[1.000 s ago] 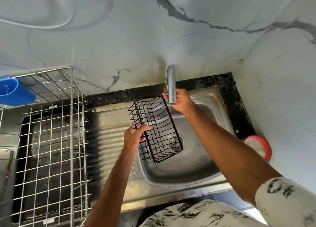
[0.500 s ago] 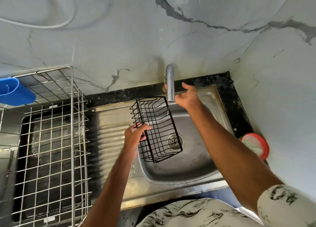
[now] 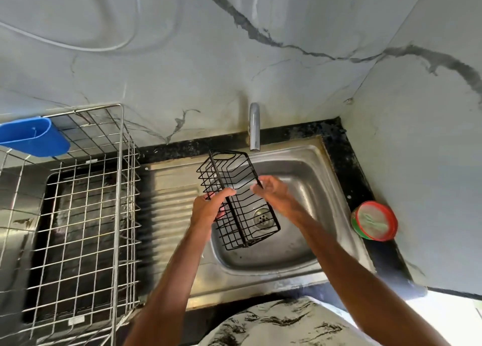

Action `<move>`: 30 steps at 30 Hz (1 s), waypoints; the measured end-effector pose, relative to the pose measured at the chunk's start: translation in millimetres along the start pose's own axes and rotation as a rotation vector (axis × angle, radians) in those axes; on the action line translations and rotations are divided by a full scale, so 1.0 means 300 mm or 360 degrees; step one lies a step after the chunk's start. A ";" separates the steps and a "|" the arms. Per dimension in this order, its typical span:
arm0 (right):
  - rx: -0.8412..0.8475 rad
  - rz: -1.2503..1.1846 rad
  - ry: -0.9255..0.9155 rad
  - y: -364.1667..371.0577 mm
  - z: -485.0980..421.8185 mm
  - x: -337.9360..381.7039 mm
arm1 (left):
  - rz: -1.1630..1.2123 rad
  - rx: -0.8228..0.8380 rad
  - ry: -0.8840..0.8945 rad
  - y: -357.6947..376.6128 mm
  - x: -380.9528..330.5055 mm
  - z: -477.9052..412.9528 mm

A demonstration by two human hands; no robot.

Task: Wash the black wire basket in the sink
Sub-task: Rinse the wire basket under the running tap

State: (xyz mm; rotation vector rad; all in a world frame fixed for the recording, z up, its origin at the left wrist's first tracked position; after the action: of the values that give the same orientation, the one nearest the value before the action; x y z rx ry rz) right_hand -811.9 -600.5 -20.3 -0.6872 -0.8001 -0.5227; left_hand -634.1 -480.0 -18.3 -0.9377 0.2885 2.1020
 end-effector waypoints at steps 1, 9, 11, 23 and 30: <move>0.0015 0.0086 -0.0083 0.022 0.040 -0.004 | -0.0038 0.0015 0.0002 0.002 -0.002 0.023; 0.0261 0.0103 -0.0244 0.051 0.261 0.081 | -0.0089 0.0055 0.0009 0.017 -0.001 0.175; 0.0310 0.0072 -0.0220 0.030 0.296 0.088 | -0.0089 0.0041 0.0017 0.022 -0.011 0.214; -0.0151 -0.0151 -0.0081 -0.022 0.372 0.099 | -0.0055 0.0326 0.0188 0.076 -0.047 0.328; -0.0502 -0.0109 -0.0074 -0.097 0.343 0.059 | -0.0043 0.0390 0.0347 0.073 -0.042 0.395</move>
State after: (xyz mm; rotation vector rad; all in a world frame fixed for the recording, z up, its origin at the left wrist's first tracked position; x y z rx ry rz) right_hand -868.6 -548.3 55.9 -0.9674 -0.7945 -0.7057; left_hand -707.7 -444.1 71.2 -1.0153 0.6269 1.8890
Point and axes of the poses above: each hand's wrist, its own z-axis away from the middle knuckle, its own y-axis out of the palm, x = y × z, the point moved 2 cm from there along -z, towards the middle knuckle, and after that the axes turned 7 degrees about z, right-handed, at the moved point
